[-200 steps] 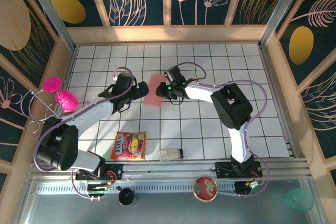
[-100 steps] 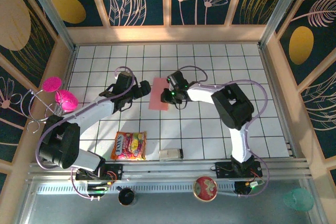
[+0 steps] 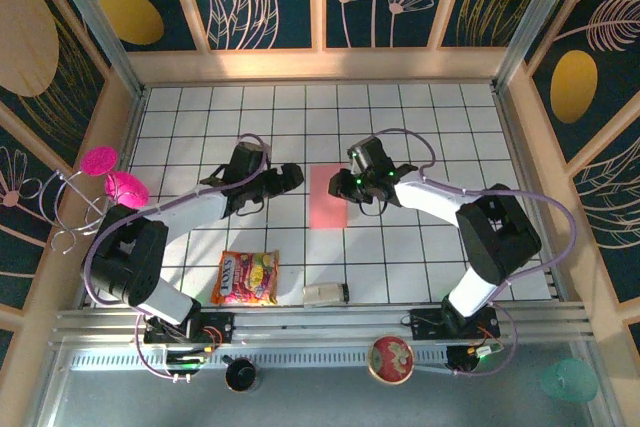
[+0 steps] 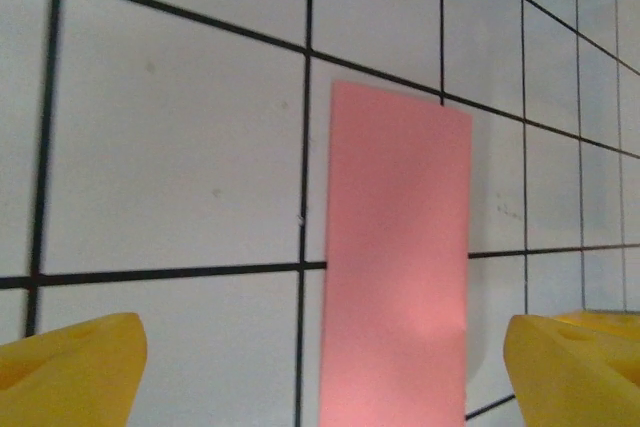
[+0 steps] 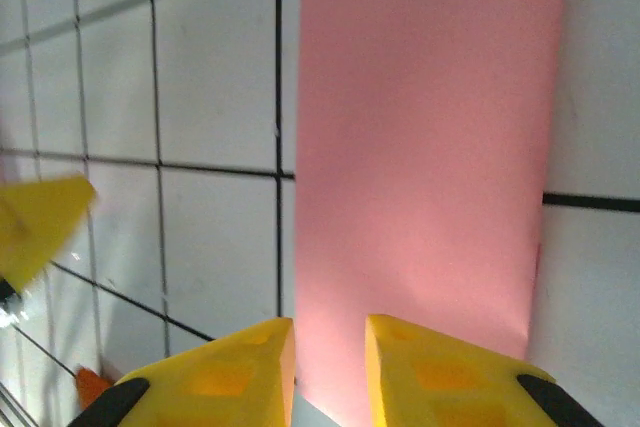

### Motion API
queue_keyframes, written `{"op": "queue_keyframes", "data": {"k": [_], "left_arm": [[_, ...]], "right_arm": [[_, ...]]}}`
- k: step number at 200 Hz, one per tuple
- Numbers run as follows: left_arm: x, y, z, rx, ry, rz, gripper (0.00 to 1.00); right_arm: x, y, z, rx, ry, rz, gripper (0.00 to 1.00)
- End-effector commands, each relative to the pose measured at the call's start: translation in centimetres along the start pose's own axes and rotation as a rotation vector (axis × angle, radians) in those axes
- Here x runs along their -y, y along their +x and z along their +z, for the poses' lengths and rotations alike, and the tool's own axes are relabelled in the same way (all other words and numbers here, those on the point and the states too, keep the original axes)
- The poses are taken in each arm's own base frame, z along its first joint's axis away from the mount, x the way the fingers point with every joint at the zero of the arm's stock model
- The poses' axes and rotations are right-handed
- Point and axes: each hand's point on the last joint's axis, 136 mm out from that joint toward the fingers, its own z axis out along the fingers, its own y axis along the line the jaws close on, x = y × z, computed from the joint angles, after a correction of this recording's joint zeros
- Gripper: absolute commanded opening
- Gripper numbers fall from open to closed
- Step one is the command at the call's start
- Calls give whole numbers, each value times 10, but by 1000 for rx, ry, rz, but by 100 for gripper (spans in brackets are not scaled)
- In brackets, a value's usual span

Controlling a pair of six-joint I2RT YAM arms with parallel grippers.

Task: Fold a paper plane with a square sheet of paper (pick it up from the middle)
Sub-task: Move the paper to the center of the table, then third fold the triangle at the center of the table.

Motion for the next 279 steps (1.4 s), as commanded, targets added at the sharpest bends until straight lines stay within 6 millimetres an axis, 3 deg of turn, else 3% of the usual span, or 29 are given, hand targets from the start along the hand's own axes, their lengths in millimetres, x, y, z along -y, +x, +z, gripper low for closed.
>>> {"op": "queue_keyframes", "data": {"k": [1,64,124,201,259,279], "left_arm": [[10,15,5,-43,44,-40,89],[17,54,18,-123,74,-135,75],[13,78,30,-198,67,-167,46],[3,102,39,-280,42,-175,30],[0,104,40,-287,12,-157,37],[-2,105,41,-286,4,-156,36]], "right_arm": [[19,-7,8,42,51,130,26],[36,0,31,-7,93,138,23],[68,16,45,-52,171,180,23],[93,36,49,-99,222,213,22],[90,35,48,-99,201,206,21],[67,23,41,-76,111,163,21]]}}
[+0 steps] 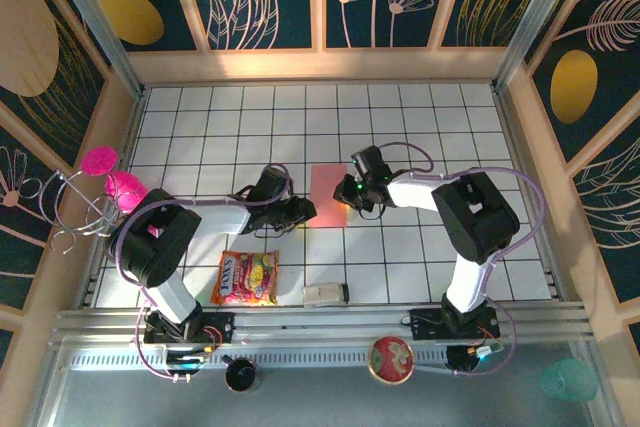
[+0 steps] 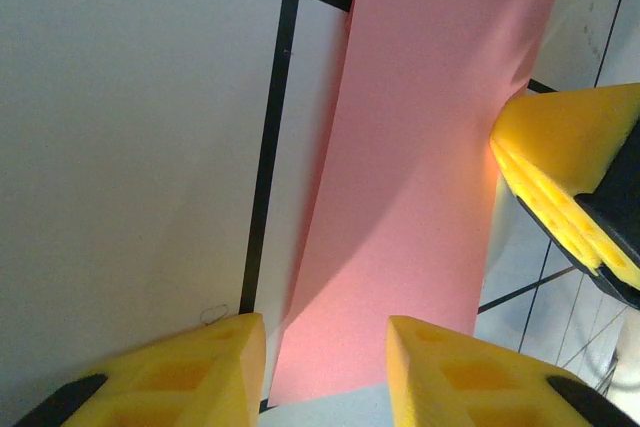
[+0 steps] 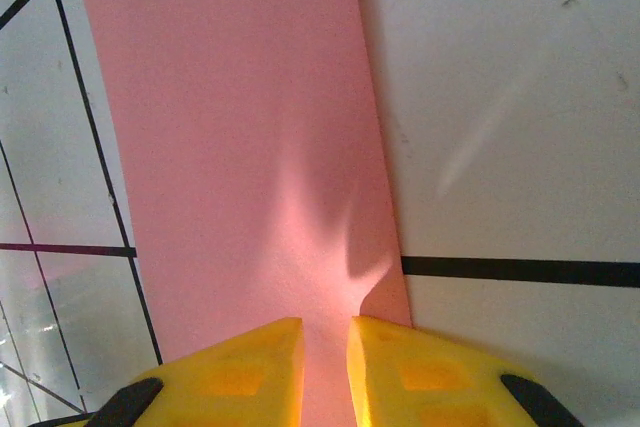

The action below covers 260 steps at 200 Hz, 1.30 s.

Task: Fold a paper plane with a square sheet of paper (pick it up from the middle)
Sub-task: Third fold the triangle at the center of the table.

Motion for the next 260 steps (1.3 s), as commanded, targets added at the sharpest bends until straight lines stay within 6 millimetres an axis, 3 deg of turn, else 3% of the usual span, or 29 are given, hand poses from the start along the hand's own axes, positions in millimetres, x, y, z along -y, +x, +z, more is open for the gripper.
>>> {"op": "queue_keyframes", "data": {"k": [1,32,57,106,170,215,260], "left_arm": [[-2,4,2,-17,-19,11,36],[-12,5,8,-20,-49,1,34],[-14,5,8,-18,-57,1,34],[-15,7,7,-19,-57,0,34],[-14,11,8,-41,-44,1,35],[-16,12,9,-51,-51,5,35],[13,14,8,-82,71,33,27]], "right_arm": [[15,11,-2,-31,29,-10,21],[-43,2,-29,-12,-161,-158,21],[-54,17,-29,-85,-233,-196,21],[-26,40,-11,-159,-179,-141,18],[16,47,9,-178,-21,-86,17],[25,48,11,-174,8,-71,15],[26,48,11,-176,10,-65,14]]}}
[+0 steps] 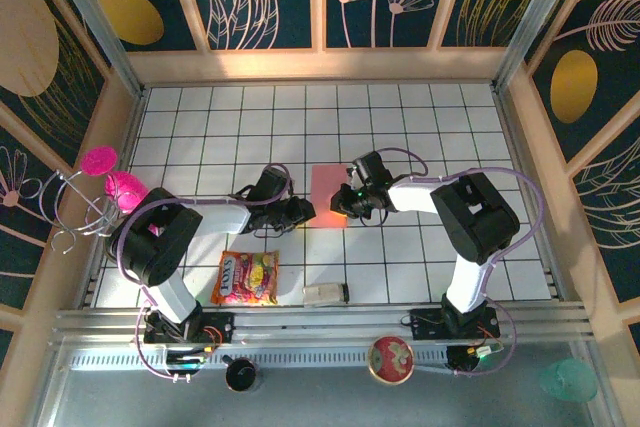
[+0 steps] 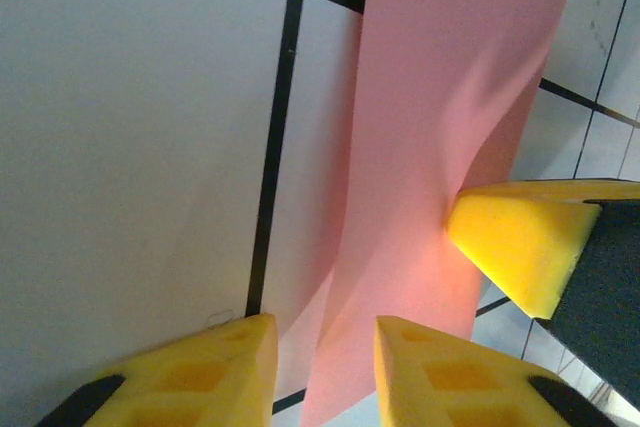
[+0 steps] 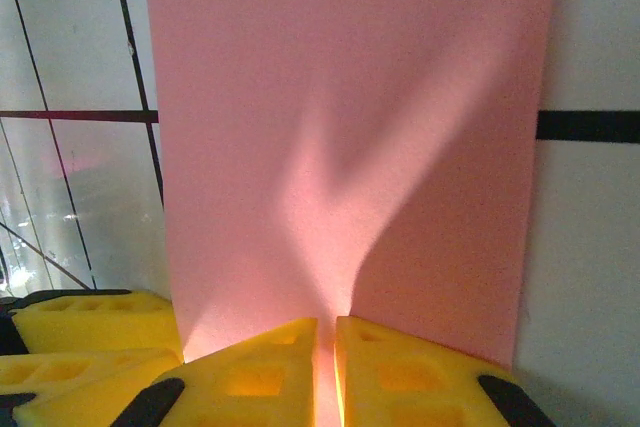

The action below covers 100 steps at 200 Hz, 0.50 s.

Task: Fold a paper plane with a square sheet of paper (pick it up from the middle)
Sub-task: Third fold the triangle at the center of the table.

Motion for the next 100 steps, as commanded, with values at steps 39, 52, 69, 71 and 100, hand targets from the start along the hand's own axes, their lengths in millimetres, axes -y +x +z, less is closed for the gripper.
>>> {"op": "queue_keyframes", "data": {"k": [39,52,69,71,100], "left_arm": [[26,5,1,-38,108,37,24],[25,3,2,-33,103,36,24],[25,-3,3,-26,98,34,24],[24,-4,3,-24,98,33,24],[20,-13,6,-18,86,25,23]], "right_arm": [[35,12,9,-23,111,48,14],[34,12,9,-20,108,46,13],[34,11,8,-19,107,47,14],[34,11,9,-18,109,47,14],[34,9,7,-11,106,47,13]]}}
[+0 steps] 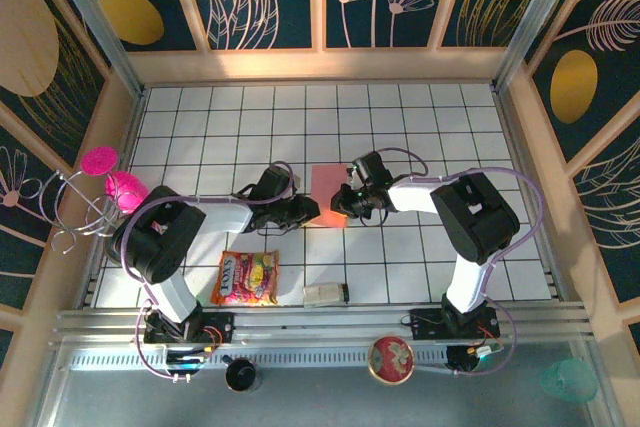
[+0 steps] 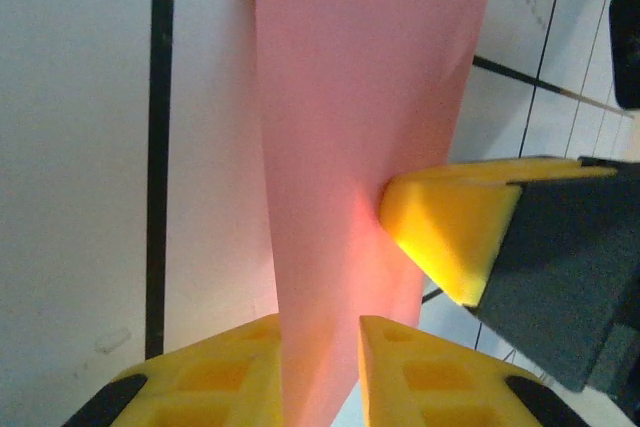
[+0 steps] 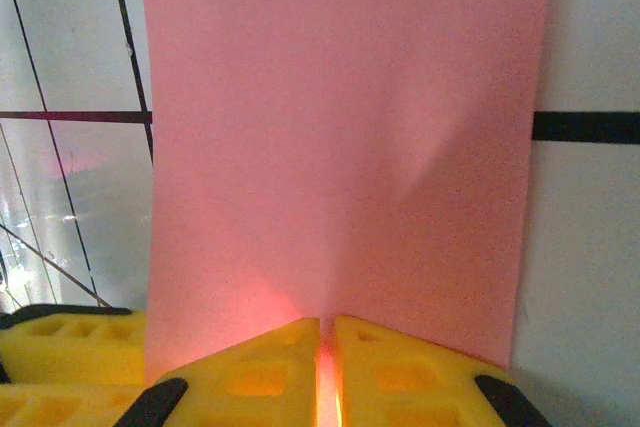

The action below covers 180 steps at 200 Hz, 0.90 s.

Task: Fold a paper plane with a square sheet of paper (pick it up from the middle)
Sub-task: Third fold the triangle at the center of the table.

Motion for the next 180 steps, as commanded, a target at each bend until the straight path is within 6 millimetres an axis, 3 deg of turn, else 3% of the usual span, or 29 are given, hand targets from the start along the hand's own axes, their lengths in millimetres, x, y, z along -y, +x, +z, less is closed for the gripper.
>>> {"op": "queue_keyframes", "data": {"k": [1,100,142,165,180], "left_arm": [[3,-11,3,4,14,9,23],[0,-36,7,-12,38,2,17],[1,-38,14,-57,50,30,17],[2,-40,15,-62,55,30,12],[2,-42,13,-50,52,24,6]], "right_arm": [[33,10,7,-13,104,44,13],[29,6,5,-4,85,40,13],[24,1,2,11,67,28,14],[17,-4,-2,32,47,13,16],[7,-11,-8,58,32,-54,23]]}}
